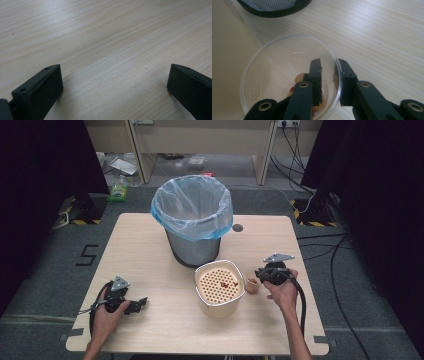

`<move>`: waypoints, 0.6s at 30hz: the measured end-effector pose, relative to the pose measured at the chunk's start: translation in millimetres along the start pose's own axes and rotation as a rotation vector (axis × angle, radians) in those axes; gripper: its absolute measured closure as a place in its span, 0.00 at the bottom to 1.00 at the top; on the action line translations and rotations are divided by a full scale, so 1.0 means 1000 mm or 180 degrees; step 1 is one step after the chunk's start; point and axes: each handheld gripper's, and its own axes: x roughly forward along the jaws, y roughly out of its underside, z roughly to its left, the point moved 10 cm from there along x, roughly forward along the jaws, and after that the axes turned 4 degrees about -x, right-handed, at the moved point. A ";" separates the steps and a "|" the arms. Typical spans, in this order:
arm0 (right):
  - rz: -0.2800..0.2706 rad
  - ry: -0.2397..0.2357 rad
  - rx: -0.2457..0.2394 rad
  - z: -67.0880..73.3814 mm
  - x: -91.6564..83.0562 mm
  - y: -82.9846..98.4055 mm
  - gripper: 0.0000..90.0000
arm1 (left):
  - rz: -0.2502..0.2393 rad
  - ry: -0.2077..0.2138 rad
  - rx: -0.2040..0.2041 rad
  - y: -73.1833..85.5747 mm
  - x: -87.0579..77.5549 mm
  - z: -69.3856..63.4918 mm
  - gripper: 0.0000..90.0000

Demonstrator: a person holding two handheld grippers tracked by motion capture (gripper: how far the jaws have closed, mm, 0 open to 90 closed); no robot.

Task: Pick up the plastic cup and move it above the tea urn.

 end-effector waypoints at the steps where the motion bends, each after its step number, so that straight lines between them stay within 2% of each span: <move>1: -0.0034 -0.0036 -0.0024 0.002 -0.002 -0.001 0.91 | 0.0000 0.0000 0.0000 0.000 0.000 0.000 0.00; 5: -0.0129 -0.0100 -0.0096 0.007 -0.006 -0.006 0.96 | 0.0000 0.0000 -0.0001 0.000 0.000 0.000 0.00; 6: -0.0123 -0.0059 -0.0141 0.006 -0.007 -0.006 0.96 | 0.0000 0.0000 0.0000 0.000 0.000 0.000 0.00; 13: -0.0219 0.0022 -0.0193 0.001 -0.011 -0.010 0.96 | 0.0000 -0.0001 0.0001 0.000 0.000 0.000 0.00; 16: -0.0296 0.0062 -0.0185 -0.001 -0.015 -0.013 0.96 | 0.0000 -0.0001 0.0001 0.000 0.000 0.000 0.00; 18: -0.0383 0.0143 -0.0214 -0.004 -0.023 -0.020 0.96 | -0.0001 -0.0001 0.0001 0.000 0.000 0.000 0.00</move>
